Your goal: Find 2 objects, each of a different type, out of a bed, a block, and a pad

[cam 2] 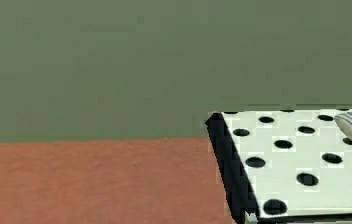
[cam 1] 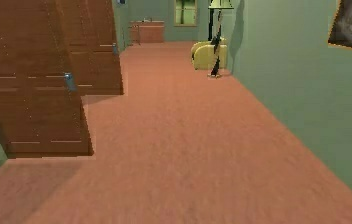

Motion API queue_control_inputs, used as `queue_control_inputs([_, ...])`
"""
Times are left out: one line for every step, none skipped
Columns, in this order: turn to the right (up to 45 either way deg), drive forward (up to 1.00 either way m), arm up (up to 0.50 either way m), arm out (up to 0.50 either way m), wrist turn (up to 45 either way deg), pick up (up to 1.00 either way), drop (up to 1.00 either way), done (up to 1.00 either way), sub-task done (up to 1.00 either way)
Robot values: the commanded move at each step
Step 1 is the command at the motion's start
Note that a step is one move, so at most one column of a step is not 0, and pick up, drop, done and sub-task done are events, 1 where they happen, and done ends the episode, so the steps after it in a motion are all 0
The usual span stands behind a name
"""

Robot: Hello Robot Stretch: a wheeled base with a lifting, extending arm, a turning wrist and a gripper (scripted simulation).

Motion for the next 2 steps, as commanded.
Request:
queue_control_inputs([0.0, 1.00, 0.00, 0.00, 0.0, 0.00, 0.00, 0.00, 0.00])
queue_control_inputs([0.0, 1.00, 0.00, 0.00, 0.0, 0.00, 0.00, 0.00, 0.00])
